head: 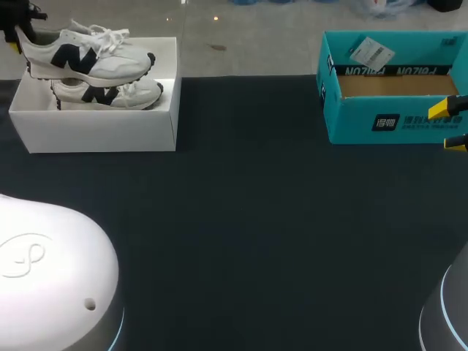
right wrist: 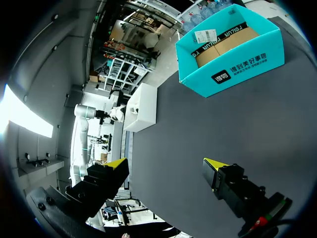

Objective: Take the shoe out of the shoebox, open the shoe tongue, remove and reinsert the insole, then place the shoe into the shoebox

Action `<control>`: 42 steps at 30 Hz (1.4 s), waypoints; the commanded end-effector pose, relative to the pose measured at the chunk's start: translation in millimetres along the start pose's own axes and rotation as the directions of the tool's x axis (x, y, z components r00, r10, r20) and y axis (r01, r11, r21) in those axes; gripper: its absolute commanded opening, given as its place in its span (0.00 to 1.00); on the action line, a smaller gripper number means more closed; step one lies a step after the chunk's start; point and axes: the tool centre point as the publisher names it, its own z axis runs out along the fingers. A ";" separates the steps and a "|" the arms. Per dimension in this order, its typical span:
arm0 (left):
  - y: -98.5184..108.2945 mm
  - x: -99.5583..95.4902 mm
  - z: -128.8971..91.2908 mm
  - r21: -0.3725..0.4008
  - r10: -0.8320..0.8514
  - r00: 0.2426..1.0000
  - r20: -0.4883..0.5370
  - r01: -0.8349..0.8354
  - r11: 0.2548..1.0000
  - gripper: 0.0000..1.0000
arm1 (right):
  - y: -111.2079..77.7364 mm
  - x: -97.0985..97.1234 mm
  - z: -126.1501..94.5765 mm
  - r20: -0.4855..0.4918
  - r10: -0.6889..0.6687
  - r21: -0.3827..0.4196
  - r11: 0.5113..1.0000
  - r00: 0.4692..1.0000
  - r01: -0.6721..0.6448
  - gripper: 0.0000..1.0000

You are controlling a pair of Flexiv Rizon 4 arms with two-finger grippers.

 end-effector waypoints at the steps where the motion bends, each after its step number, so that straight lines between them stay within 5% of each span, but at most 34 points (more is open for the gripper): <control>1: -7.4 -1.0 -6.0 -0.011 -0.001 1.000 -0.004 0.001 1.000 0.00 | -0.5 0.3 0.6 0.003 0.002 -0.001 1.000 1.000 -0.002 1.00; 23: -7.4 -1.0 -6.0 -0.011 -0.001 1.000 -0.004 0.001 1.000 0.00 | -0.5 0.3 0.6 0.003 0.002 -0.001 1.000 1.000 -0.002 1.00; 29: -40.9 -30.4 -27.2 -0.075 -0.029 0.999 -0.018 0.028 0.997 0.00 | -0.5 0.3 0.6 0.003 0.002 -0.001 1.000 1.000 -0.002 1.00; 42: -101.7 -98.2 -55.3 -0.092 -0.137 0.990 -0.014 0.136 0.986 0.00 | -0.5 0.3 0.6 0.003 0.002 -0.001 1.000 1.000 -0.002 1.00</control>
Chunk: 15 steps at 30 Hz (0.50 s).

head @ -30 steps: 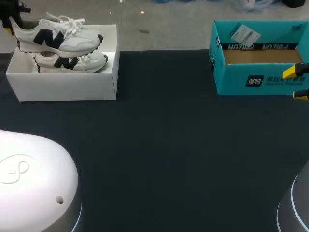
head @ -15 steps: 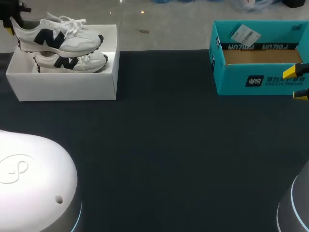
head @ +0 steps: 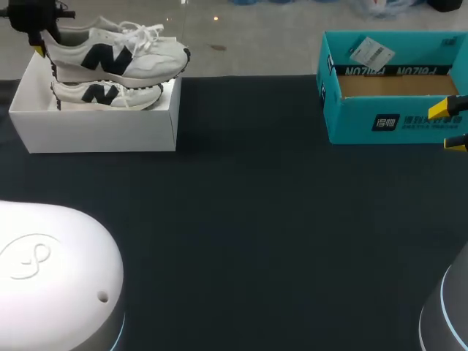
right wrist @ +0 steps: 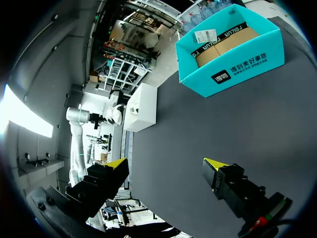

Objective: Take the shoe out of the shoebox, open the shoe tongue, remove and reinsert the insole, then place the shoe into the shoebox

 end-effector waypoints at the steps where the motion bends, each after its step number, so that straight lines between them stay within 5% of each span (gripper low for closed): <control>1: -40.9 -17.1 -9.7 -0.078 -0.004 1.000 -0.012 0.003 0.997 0.00 | -0.5 0.4 0.7 0.003 0.001 -0.001 1.000 1.000 -0.001 1.00; 11: -79.2 -75.4 -5.9 -0.071 -0.004 1.000 -0.008 0.003 0.997 0.00 | -0.5 0.4 0.7 0.003 0.001 -0.001 1.000 1.000 -0.001 1.00; 15: -81.8 -79.3 -5.4 -0.065 -0.001 1.000 -0.006 0.000 0.998 0.00 | -0.5 0.4 0.7 0.003 0.001 -0.001 1.000 1.000 -0.001 1.00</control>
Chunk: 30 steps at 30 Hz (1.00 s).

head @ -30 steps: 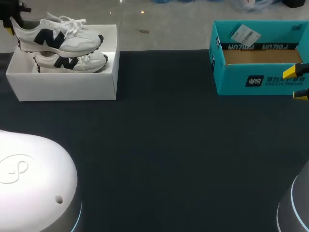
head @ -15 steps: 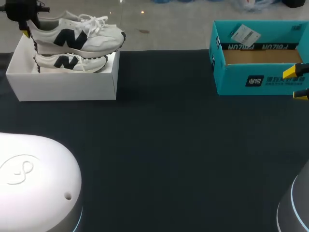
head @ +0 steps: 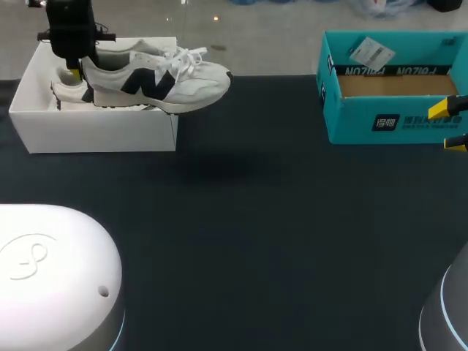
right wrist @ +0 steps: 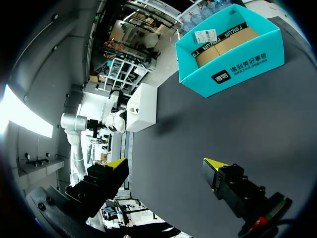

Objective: Take the shoe out of the shoebox, open the shoe tongue, remove and reinsert the insole, then place the shoe into the shoebox

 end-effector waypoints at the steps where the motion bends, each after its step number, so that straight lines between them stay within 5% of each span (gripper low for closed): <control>1: -4.8 0.1 -0.7 -0.047 -0.003 1.000 -0.002 0.003 0.999 0.00 | -0.5 0.3 0.6 0.003 0.001 -0.001 1.000 1.000 -0.001 1.00; 28: -4.8 0.1 -0.7 -0.047 -0.003 1.000 -0.002 0.003 0.999 0.00 | -0.5 0.3 0.6 0.003 0.001 -0.001 1.000 1.000 -0.001 1.00; 30: -19.1 -3.8 -3.1 -0.034 -0.039 0.999 0.004 0.039 0.999 0.00 | -0.5 0.3 0.6 0.003 0.001 -0.001 1.000 1.000 -0.001 1.00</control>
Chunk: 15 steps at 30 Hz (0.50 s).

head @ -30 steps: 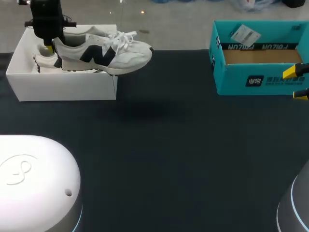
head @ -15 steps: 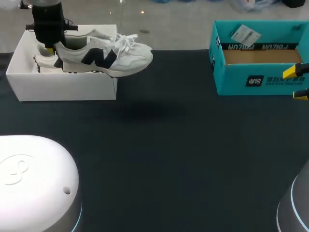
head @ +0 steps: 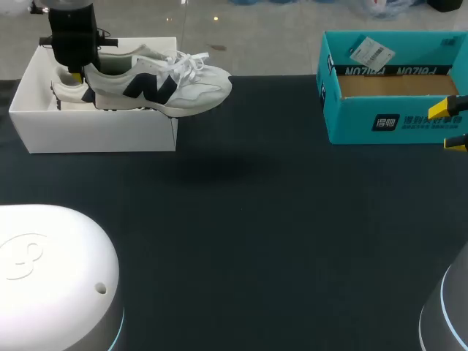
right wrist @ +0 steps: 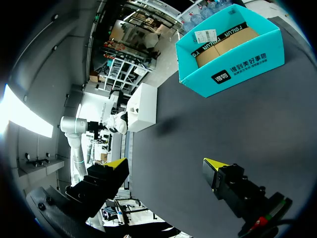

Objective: Take the shoe out of the shoebox, open the shoe tongue, remove and reinsert the insole, then place the shoe into the shoebox

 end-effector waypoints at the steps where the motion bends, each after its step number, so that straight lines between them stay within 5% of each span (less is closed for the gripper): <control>1: -21.0 -5.8 -7.6 0.008 -0.031 1.000 0.004 0.031 0.999 0.00 | -0.5 0.3 0.6 0.003 0.001 -0.001 1.000 1.000 -0.001 1.00; 15: -106.5 -68.8 -21.8 0.015 -0.047 0.999 0.006 0.047 0.999 0.00 | -0.5 0.3 0.6 0.003 0.001 -0.001 1.000 1.000 -0.001 1.00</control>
